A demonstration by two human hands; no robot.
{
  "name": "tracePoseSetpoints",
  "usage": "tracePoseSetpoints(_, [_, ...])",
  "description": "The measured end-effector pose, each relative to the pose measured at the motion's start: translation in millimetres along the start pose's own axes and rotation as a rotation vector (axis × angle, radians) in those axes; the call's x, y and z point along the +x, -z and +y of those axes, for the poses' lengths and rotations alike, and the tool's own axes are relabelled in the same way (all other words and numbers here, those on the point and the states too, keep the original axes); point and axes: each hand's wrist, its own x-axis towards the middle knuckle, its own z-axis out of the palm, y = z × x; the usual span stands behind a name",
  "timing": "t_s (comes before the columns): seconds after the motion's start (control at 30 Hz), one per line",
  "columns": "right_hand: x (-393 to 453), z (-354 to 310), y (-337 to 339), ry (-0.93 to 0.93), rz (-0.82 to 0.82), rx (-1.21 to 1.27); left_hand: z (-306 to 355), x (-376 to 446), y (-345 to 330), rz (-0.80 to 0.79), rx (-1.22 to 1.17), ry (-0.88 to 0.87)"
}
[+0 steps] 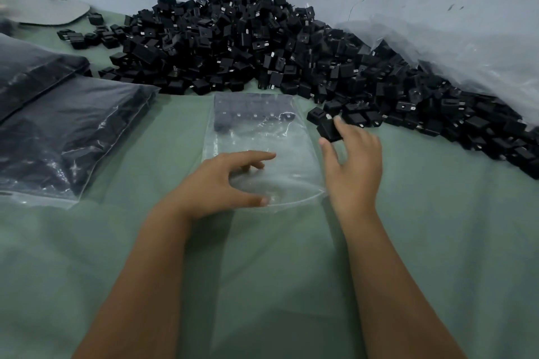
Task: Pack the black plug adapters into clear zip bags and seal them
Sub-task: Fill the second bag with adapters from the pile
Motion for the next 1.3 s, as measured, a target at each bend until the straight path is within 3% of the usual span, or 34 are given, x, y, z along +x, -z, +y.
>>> tracePoseSetpoints(0.13, [-26, -56, -2, 0.296, 0.141, 0.098, 5, 1, 1, 0.211, -0.095, -0.035])
tracePoseSetpoints(0.3, [-61, -91, -18, 0.574, -0.156, 0.213, 13, -5, 2, 0.203, -0.063, -0.079])
tracePoseSetpoints(0.37, [-61, -88, -20, 0.549, -0.187, 0.146, 8, -4, 4, 0.230, -0.123, -0.054])
tracePoseSetpoints(0.47, [-58, -79, -17, 0.531, -0.196, -0.009, 1, 0, 5, 0.417, -0.298, 0.072])
tracePoseSetpoints(0.57, [-60, -76, -17, 0.477, -0.313, -0.231, -1, 0, 5, 0.501, -0.387, 0.053])
tracePoseSetpoints(0.67, [-61, -78, -19, 0.361, -0.371, -0.346, 6, -3, 5, 0.441, -0.424, -0.038])
tracePoseSetpoints(0.8, [-57, -77, -19, 0.254, -0.419, -0.316, 11, -5, 4, 0.315, -0.537, -0.076])
tracePoseSetpoints(0.87, [-55, -74, -19, 0.223, -0.467, -0.281, 10, -5, 6, 0.396, -0.574, -0.068])
tracePoseSetpoints(0.93, [-52, -71, -21, 0.182, -0.494, -0.253, 3, -3, 10, 0.596, -0.575, 0.012])
tracePoseSetpoints(1.03, [-47, -69, -26, 0.159, -0.536, -0.245, -9, 1, 11, 0.844, -0.446, 0.244])
tracePoseSetpoints(1.17, [-51, -70, -20, 0.165, -0.476, -0.147, -17, 4, 4, 0.793, -0.236, 0.339])
tracePoseSetpoints(1.3, [-52, -67, -17, 0.193, -0.588, -0.205, -16, 7, 4, 0.778, 0.037, 0.423])
